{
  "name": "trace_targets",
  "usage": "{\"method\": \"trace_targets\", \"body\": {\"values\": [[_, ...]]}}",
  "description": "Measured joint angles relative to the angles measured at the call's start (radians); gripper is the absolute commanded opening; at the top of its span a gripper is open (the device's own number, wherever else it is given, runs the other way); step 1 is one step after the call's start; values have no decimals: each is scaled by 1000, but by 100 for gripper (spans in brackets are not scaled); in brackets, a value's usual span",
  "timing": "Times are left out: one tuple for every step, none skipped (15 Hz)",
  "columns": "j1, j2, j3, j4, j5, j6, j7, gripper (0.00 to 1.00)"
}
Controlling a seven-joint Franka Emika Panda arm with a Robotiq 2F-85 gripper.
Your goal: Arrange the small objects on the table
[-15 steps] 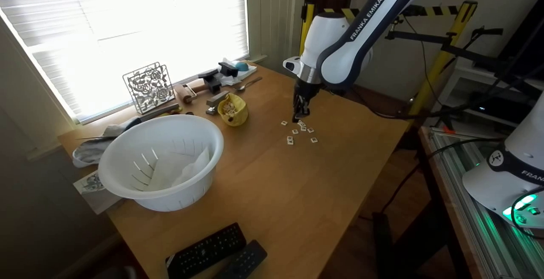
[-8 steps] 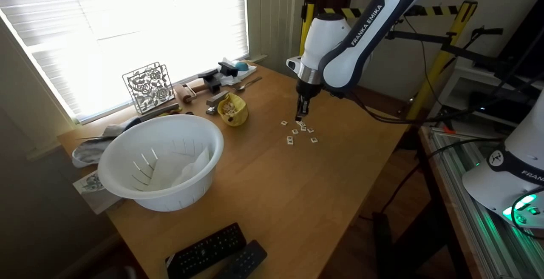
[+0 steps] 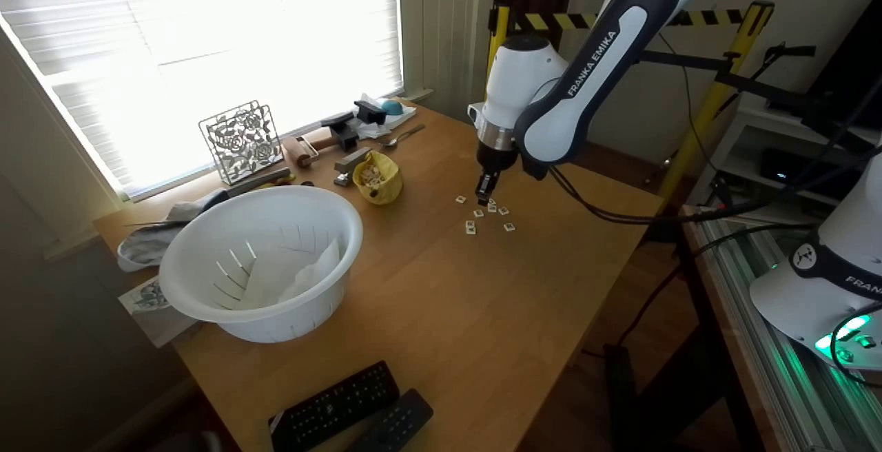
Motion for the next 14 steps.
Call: {"method": "trace_targets", "body": {"values": [[2, 2, 3, 1, 1, 1, 23, 0], [2, 4, 6, 2, 1, 2, 41, 0], [2, 6, 7, 3, 1, 3, 56, 0], [2, 9, 8, 3, 2, 7, 67, 0], [2, 12, 8, 4, 2, 9, 74, 0], [1, 14, 10, 4, 4, 13, 78, 0], [-1, 17, 13, 4, 6, 18, 83, 0], [-2, 20, 16, 4, 8, 22, 89, 0], [-4, 23, 20, 4, 13, 27, 97, 0], [-4, 27, 23, 4, 18, 31, 104, 0], [-5, 30, 26, 4, 25, 35, 109, 0], [-5, 34, 30, 6, 30, 39, 113, 0], [-6, 35, 33, 8, 34, 41, 114, 0], [-9, 36, 36, 9, 34, 43, 114, 0]]}}
